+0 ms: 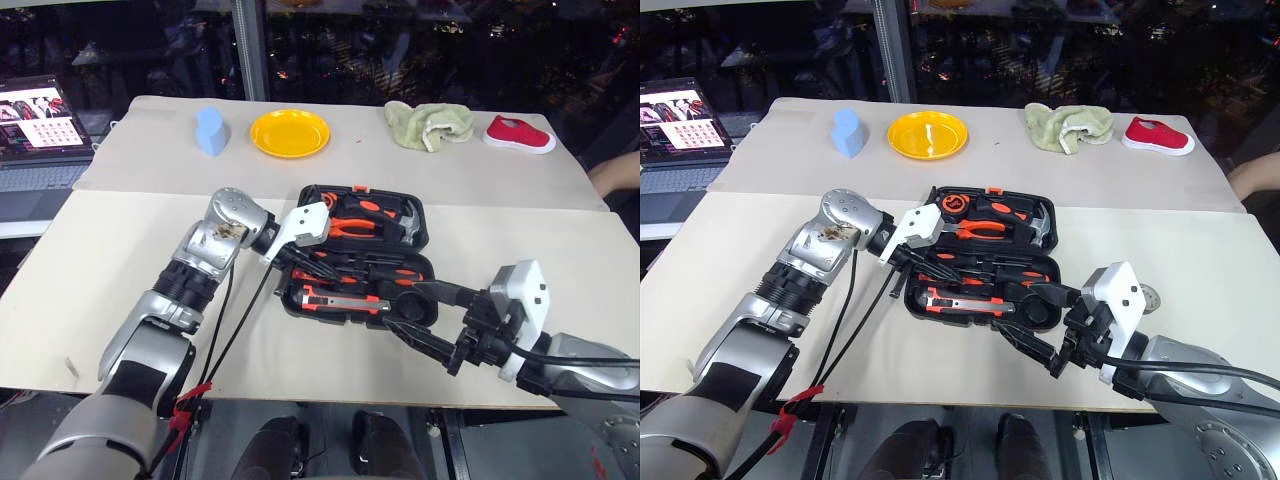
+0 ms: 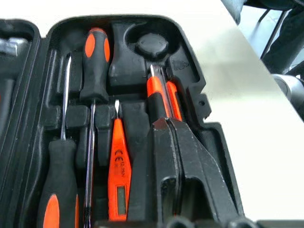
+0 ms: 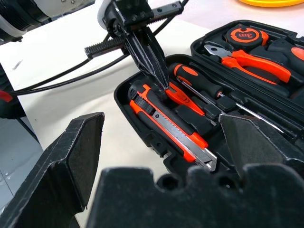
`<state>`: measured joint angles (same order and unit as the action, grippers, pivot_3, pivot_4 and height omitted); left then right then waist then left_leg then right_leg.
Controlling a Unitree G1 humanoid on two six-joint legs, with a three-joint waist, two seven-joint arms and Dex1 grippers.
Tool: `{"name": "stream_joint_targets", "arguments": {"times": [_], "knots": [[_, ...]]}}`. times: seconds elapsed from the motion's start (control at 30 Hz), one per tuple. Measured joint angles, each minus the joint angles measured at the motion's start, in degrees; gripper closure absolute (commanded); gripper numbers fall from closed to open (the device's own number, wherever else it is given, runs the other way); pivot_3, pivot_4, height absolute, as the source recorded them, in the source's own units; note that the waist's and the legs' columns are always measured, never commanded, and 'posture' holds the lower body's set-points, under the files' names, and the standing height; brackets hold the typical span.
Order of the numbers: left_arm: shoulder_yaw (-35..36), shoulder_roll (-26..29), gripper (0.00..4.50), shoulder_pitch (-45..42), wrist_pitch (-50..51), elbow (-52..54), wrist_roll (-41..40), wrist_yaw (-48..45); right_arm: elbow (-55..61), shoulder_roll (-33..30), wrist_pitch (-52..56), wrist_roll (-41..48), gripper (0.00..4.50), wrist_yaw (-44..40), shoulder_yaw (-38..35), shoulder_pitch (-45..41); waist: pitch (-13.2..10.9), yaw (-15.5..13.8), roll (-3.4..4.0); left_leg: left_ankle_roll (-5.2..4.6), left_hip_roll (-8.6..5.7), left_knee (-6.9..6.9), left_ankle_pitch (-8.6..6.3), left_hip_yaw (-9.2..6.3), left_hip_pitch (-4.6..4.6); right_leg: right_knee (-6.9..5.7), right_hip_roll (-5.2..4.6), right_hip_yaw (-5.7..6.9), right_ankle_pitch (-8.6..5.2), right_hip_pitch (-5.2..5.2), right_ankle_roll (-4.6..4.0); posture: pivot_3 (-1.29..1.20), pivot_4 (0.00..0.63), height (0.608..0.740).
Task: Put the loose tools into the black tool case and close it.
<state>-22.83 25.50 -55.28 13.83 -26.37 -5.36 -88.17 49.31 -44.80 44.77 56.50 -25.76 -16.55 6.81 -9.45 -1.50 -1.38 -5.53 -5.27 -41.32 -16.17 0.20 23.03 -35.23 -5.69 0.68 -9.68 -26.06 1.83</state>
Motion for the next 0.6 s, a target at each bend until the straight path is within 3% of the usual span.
{"name": "stream_joint_targets", "arguments": {"times": [0.6], "knots": [[-2.1,-1.0,4.48,1.9,-7.7,-2.9,3.9,-0.1,0.1,-0.6,0.0,0.7,0.00,0.5,0.0,1.0,0.0,-0.4,0.02,-0.05,0.00,-0.02,-0.03,-0.02,-0.12,0.05,-0.08,-0.03,0.01,0.18,0.02,0.00,0.150,0.740]]}}
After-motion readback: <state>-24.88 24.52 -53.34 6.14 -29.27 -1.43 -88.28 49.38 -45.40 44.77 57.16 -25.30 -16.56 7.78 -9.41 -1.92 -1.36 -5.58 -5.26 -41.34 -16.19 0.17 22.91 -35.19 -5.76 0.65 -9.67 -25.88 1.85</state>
